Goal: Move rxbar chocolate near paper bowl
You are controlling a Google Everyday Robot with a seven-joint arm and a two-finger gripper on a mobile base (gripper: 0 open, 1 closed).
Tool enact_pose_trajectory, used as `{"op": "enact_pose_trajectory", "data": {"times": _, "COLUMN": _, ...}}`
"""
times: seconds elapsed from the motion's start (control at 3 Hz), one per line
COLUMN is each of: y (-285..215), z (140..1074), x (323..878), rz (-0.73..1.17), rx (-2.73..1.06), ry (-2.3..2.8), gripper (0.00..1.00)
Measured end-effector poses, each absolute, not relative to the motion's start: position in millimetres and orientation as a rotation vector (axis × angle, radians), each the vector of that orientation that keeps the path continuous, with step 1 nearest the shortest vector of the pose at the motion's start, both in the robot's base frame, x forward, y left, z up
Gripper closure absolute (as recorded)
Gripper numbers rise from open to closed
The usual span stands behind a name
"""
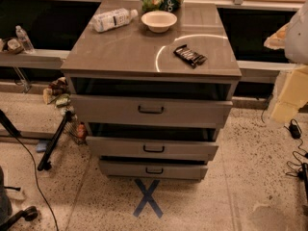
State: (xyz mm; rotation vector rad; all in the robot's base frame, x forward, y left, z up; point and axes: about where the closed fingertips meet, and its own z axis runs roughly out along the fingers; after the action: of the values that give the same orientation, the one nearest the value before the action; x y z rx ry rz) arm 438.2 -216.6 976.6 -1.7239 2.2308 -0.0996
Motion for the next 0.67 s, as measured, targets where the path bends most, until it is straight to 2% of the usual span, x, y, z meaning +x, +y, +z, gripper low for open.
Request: {"op": "enact_pose_trajectory", "data": {"times": 0.67, "y": -209, "z": 973, "x": 450, "rz": -0.072, "rx": -1.665, "ry": 2.200, "gripper": 0.00}}
